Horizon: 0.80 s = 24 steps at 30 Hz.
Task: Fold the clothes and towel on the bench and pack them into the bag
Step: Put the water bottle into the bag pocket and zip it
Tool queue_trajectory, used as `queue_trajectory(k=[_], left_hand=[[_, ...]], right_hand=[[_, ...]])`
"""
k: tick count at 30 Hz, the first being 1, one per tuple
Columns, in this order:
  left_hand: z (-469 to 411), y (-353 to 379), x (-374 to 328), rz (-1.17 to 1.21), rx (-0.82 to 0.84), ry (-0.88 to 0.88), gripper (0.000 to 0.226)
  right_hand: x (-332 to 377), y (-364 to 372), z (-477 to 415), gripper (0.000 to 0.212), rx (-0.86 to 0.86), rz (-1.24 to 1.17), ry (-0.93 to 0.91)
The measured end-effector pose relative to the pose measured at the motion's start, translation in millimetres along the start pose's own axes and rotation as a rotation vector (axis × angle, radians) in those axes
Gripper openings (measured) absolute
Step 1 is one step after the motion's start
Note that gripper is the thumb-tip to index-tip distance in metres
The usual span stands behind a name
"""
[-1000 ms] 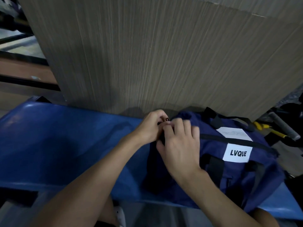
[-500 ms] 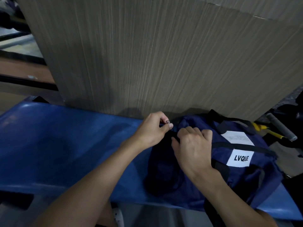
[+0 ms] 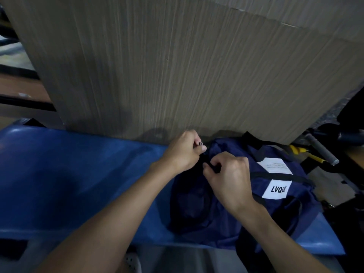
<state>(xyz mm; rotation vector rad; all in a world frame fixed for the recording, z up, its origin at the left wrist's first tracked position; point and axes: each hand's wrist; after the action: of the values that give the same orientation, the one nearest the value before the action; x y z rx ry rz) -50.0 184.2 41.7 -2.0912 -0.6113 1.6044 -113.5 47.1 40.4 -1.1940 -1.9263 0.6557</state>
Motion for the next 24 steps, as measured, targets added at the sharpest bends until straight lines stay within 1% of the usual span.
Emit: queue_trajectory(k=[2, 7, 10, 13, 15, 18, 21, 24], left_hand=[[-2, 4, 5, 0.001, 0.028, -0.019, 0.013], [-2, 8, 10, 0.121, 0.082, -0.087, 0.012], [-4, 17, 11, 0.25, 0.123, -0.195, 0.013], [-11, 25, 17, 0.228, 0.135, -0.257, 0.018], [-14, 29, 22, 0.185, 0.159, -0.244, 0.021], [-16, 33, 31, 0.162, 0.175, -0.179, 0.024], [-16, 34, 48, 0.218, 0.12, -0.106, 0.016], [-16, 31, 62, 0.322, 0.088, -0.157, 0.011]], right_hand=[[0, -1, 4, 0.024, -0.001, 0.0, -0.008], [-1, -7, 10, 0.028, 0.025, 0.073, -0.107], [1, -12, 11, 0.036, 0.034, 0.094, -0.149], [3, -18, 15, 0.036, 0.034, 0.109, -0.182], [2, -18, 18, 0.033, 0.034, 0.112, -0.179], [0, -17, 20, 0.029, 0.021, 0.105, -0.156], [1, -19, 21, 0.026, -0.017, 0.091, -0.155], [2, -23, 24, 0.021, -0.041, 0.094, -0.178]])
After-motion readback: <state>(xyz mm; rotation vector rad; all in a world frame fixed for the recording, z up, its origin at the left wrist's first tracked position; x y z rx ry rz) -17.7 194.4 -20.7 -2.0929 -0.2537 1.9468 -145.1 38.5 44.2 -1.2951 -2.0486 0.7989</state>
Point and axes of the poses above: each hand's wrist, its own z-axis away from the middle knuckle, its own y-axis out of the palm, x = y × z, and after that the axes turned 3 degrees about -x, right-handed
